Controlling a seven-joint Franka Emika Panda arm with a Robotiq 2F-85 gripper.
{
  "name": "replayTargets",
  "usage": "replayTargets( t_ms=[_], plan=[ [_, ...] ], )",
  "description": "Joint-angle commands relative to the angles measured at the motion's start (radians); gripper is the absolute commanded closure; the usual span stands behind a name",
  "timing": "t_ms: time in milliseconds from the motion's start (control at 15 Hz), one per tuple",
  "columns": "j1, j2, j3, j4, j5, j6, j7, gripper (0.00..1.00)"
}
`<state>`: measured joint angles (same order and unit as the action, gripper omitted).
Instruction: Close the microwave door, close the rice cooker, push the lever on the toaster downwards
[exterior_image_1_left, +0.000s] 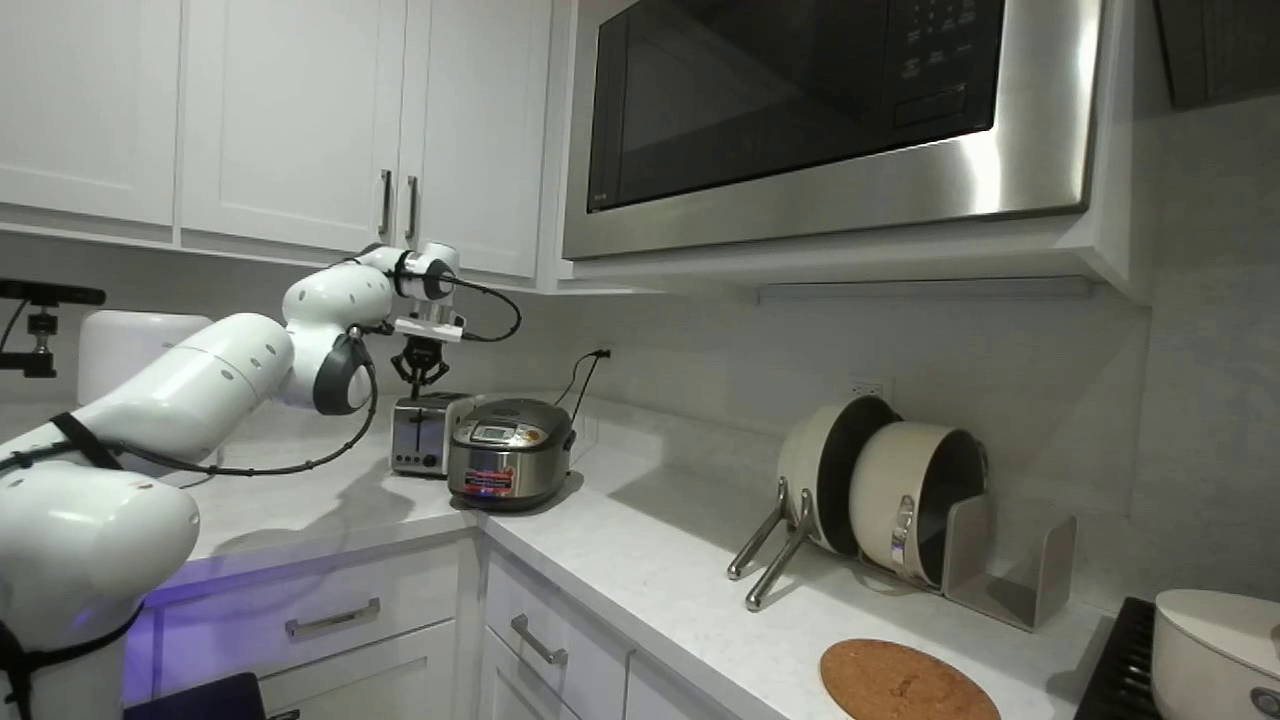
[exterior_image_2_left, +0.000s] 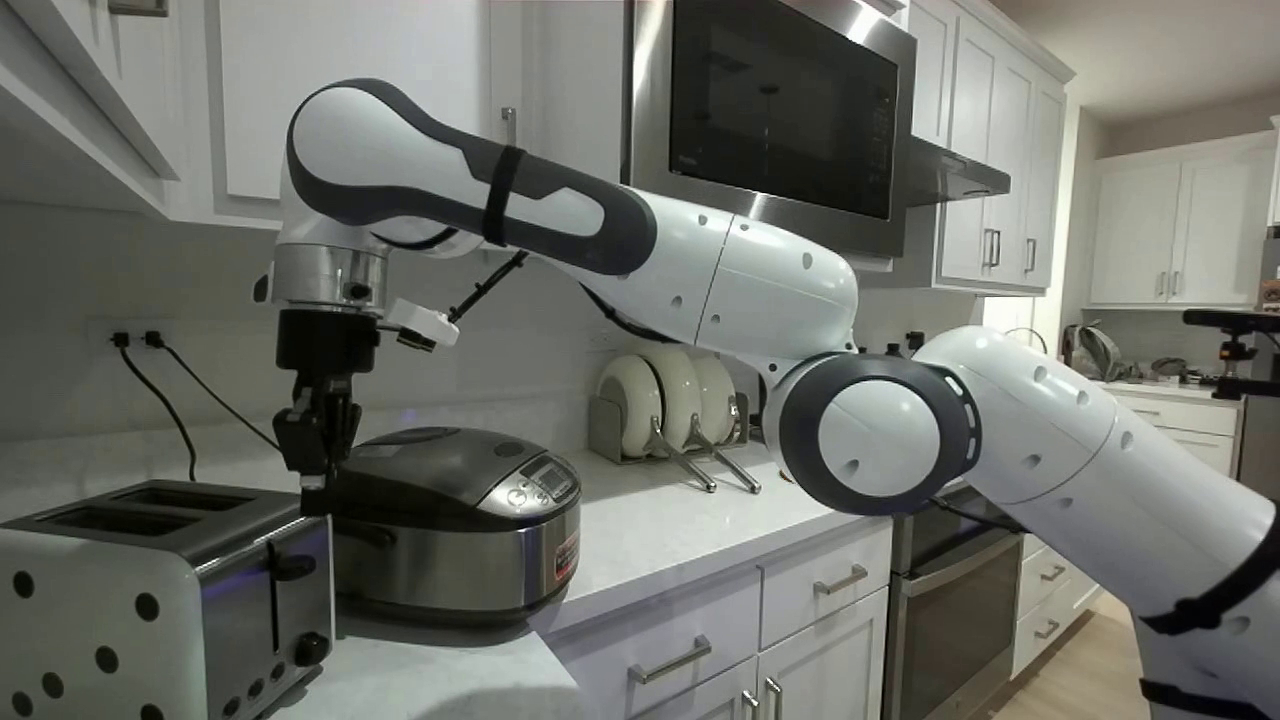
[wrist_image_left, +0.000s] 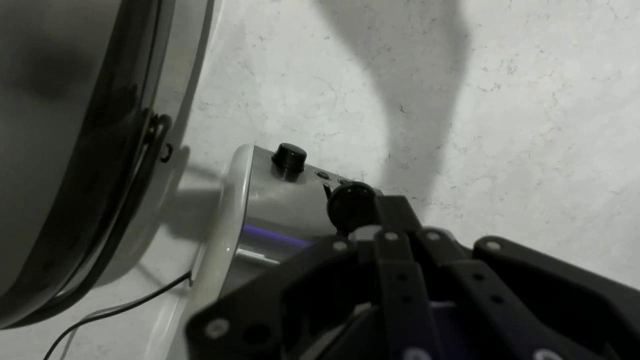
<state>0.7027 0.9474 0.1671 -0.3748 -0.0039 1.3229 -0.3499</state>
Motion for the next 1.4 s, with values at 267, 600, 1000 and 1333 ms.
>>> replayTargets(
  t_ms=[267, 600, 1000, 1333],
  plan=[
    [0.004, 0.057, 0.012, 0.025, 0.029, 0.024, 0.028, 1.0],
    [0.006, 0.087, 0.01, 0.03, 0.029, 0.114, 0.025, 1.0],
    [0.011, 0.098, -0.001, 0.029, 0.015, 0.161, 0.018, 1.0],
    [0.015, 0.097, -0.008, 0.026, 0.003, 0.158, 0.007, 1.0]
  ],
)
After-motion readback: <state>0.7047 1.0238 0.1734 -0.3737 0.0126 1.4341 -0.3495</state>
